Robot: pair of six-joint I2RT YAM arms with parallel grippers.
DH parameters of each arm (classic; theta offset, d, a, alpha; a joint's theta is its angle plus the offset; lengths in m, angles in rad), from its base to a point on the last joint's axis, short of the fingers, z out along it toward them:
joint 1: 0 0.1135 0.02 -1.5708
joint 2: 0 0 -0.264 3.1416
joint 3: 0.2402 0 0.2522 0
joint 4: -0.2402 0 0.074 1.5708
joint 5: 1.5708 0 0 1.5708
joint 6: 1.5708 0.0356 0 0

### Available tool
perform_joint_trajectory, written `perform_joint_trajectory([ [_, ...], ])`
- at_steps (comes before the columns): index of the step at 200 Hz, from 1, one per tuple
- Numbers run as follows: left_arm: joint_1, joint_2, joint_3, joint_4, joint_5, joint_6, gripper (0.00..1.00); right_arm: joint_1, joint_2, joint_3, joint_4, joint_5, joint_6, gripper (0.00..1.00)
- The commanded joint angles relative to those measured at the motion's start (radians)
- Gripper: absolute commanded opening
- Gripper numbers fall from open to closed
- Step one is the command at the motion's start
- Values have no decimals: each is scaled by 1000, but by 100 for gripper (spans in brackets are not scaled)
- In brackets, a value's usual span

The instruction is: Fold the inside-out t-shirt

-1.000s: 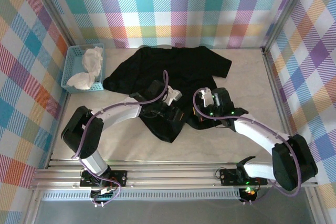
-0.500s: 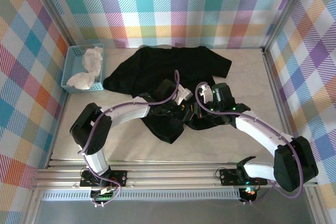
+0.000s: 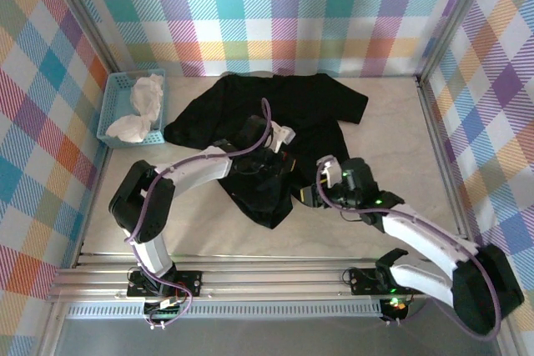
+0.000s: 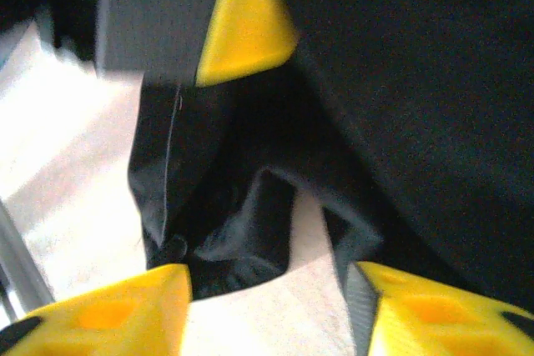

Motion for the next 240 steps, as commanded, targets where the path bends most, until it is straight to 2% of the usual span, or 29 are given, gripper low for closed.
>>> perform_joint_trajectory([
  [1, 5, -71, 73, -107, 38, -3, 0, 47, 125, -25, 306, -39, -71, 43],
  [30, 8, -113, 131, -249, 33, 22, 0, 81, 297, -54, 688, 10, -88, 36],
  [49, 10, -132, 155, -293, 60, 28, 0, 89, 409, -14, 787, 130, -116, 33],
  [69, 11, -142, 179, -330, 63, 37, 0, 89, 513, 32, 884, 204, -158, 31],
  [92, 16, -154, 197, -351, 70, 40, 0, 90, 603, 65, 943, 312, -222, 29],
  [129, 20, -156, 237, -365, 111, 26, 0, 129, 702, 111, 953, 417, -359, 28],
  [176, 23, -129, 279, -346, 74, -25, 0, 197, 761, 68, 1063, 440, -442, 29],
  [240, 22, -130, 302, -362, 88, -20, 0, 214, 776, 115, 985, 491, -415, 34],
])
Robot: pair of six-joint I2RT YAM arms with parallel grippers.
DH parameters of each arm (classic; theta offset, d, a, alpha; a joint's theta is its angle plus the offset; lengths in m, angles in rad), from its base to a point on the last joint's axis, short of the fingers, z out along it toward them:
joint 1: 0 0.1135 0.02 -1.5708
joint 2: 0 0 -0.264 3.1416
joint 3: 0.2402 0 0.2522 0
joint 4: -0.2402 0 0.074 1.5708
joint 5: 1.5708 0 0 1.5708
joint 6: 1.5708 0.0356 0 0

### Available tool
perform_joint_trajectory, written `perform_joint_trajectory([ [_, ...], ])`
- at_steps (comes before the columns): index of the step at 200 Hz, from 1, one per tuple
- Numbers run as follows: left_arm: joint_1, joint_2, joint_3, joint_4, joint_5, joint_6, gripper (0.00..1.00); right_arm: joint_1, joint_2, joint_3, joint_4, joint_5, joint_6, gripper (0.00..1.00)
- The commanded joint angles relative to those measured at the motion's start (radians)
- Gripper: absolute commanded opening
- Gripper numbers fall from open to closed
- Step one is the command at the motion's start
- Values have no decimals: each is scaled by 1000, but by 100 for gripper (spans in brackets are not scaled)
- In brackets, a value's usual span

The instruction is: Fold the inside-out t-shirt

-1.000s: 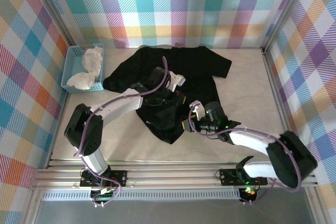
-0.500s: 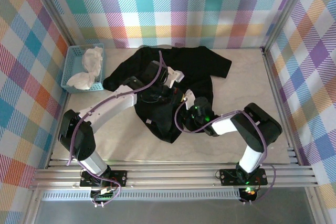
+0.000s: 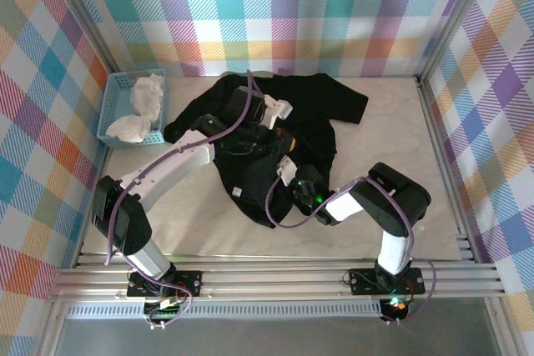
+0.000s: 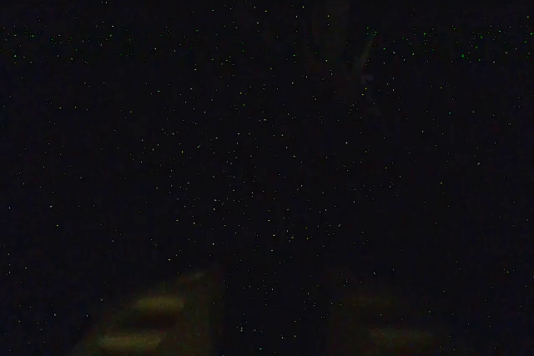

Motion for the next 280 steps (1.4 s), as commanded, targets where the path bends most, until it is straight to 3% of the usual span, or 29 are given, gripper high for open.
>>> perform_joint_trajectory([
  [1, 5, -6, 24, -17, 23, 6, 0, -3, 13, 32, 7, 44, 4, 34],
  [27, 5, -53, -18, -18, 30, 49, 0, -82, 4, 37, -24, -41, 138, 34],
  [73, 5, -148, -124, 76, 118, 98, 0, -90, 51, 176, -241, -63, 113, 34],
  [96, 4, -126, -104, 106, 121, 66, 0, -84, 76, 234, -309, -35, 90, 34],
  [128, -13, -99, -47, 89, 208, 82, 0, -93, 108, 333, -470, 28, 92, 33],
  [168, -13, -161, -106, 82, 150, 115, 0, -171, 102, 325, -445, -136, 169, 35],
  [204, -15, -191, -137, 87, 163, 127, 0, -205, 113, 368, -475, -276, 195, 39],
  [280, -53, -225, -122, 128, 239, 128, 0, -216, 179, 581, -777, -185, 250, 48],
])
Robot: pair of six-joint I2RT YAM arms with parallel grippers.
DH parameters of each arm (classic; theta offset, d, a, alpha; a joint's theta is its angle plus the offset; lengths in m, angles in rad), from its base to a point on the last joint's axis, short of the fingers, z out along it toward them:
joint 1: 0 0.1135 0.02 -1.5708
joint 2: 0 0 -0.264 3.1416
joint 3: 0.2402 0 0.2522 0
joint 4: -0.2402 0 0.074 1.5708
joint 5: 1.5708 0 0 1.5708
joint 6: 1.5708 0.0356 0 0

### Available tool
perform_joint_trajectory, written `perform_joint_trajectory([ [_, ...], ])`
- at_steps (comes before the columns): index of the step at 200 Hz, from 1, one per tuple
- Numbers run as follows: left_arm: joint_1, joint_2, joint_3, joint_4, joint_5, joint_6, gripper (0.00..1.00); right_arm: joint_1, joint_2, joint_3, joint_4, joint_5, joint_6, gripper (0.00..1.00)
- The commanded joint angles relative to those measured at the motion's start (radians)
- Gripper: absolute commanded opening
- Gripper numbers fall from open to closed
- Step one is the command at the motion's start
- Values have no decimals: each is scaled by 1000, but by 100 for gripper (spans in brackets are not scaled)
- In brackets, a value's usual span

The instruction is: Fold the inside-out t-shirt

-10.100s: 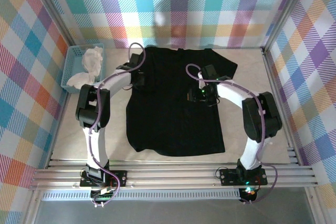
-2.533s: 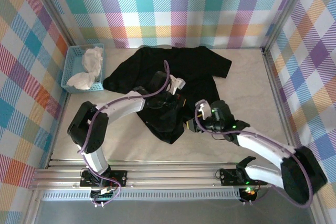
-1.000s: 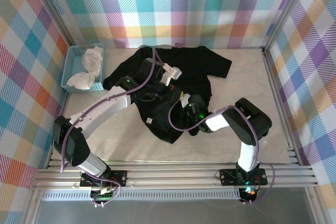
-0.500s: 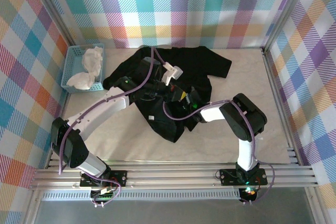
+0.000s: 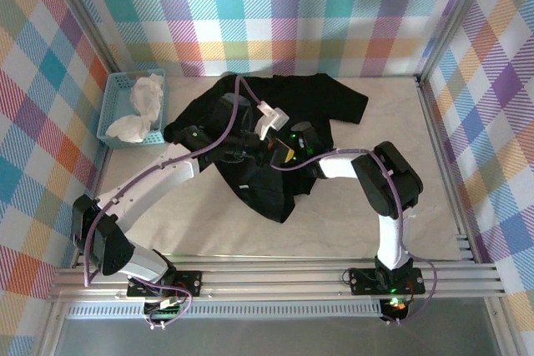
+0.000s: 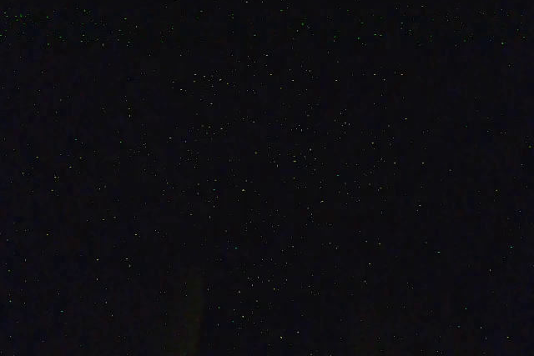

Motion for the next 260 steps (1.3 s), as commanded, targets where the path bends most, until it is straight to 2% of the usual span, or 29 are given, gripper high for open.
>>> perform_joint_trajectory([
  [1, -34, -58, 8, 66, 76, 6, 0, -5, 35, 86, -162, 47, 36, 48],
  [33, -70, -52, 52, 70, 78, 0, 0, -5, 79, 213, -336, 131, 27, 55],
  [86, -103, -44, 155, 84, 58, -31, 0, -3, 185, 440, -584, 204, 17, 70],
  [140, -124, -34, 278, 122, 82, -93, 0, -2, 194, 493, -604, 187, 69, 77],
  [155, -144, -17, 336, 111, 79, -87, 0, -1, 155, 439, -530, 148, 76, 77],
  [177, -159, -3, 393, 56, 10, -77, 0, -2, 39, 264, -356, 74, 82, 77],
  [200, -158, -5, 390, 15, -170, -77, 0, -2, -99, 66, -194, 23, 68, 77],
  [212, -158, 3, 392, 5, -227, -83, 0, 1, -141, 2, -148, -4, 63, 76],
  [233, -158, 24, 412, -16, -291, -91, 0, 39, -178, -65, -109, 41, 27, 76],
  [260, -150, 50, 445, -83, -465, -89, 0, 73, -246, -178, -15, 111, 9, 76],
])
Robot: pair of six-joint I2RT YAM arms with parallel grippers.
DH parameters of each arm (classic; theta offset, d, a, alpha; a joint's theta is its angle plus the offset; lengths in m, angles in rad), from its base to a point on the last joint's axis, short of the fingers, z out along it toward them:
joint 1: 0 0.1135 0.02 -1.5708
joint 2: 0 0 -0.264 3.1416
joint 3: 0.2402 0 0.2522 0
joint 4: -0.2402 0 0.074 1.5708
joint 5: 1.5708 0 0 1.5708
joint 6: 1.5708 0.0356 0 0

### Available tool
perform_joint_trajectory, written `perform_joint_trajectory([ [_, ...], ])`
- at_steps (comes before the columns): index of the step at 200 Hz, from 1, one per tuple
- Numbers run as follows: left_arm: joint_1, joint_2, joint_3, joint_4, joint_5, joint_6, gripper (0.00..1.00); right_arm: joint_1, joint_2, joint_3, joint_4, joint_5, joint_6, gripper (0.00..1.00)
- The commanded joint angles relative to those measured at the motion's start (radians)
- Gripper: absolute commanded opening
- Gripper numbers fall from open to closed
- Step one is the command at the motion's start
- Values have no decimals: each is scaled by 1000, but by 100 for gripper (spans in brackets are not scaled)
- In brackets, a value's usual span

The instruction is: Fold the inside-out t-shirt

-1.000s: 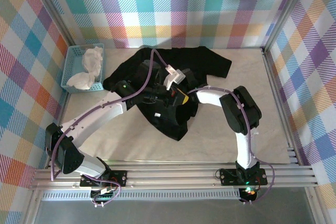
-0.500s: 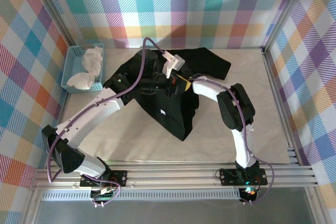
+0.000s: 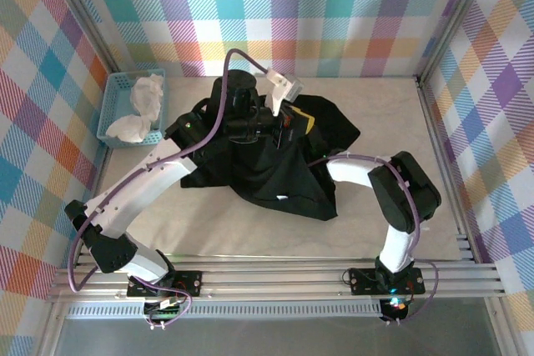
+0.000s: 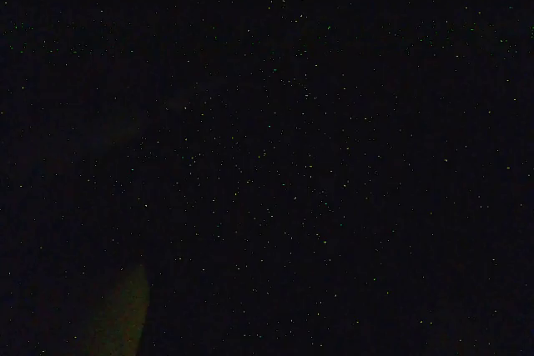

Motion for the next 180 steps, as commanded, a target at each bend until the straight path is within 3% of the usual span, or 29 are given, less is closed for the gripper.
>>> perform_joint_trajectory([
  [1, -2, 11, 58, -29, -171, -12, 0, 34, -67, -83, 142, 43, -32, 76],
  [24, 38, 8, 41, -40, -255, -44, 0, 41, -133, -174, 210, 64, -33, 77],
  [73, 104, 46, 88, -74, -264, -80, 0, 109, -164, -229, 251, 123, -136, 77],
  [122, 160, 74, 142, -130, -336, -74, 0, 120, -203, -273, 276, 145, -142, 78],
  [135, 162, 70, 140, -112, -253, -66, 0, 120, -180, -227, 212, 138, -144, 78],
  [164, 138, 62, 129, -14, 144, -62, 0, 117, -68, -62, 14, 183, -150, 78],
  [180, 113, 38, 128, 18, 250, -51, 0, 115, -2, 23, -67, 211, -171, 77],
])
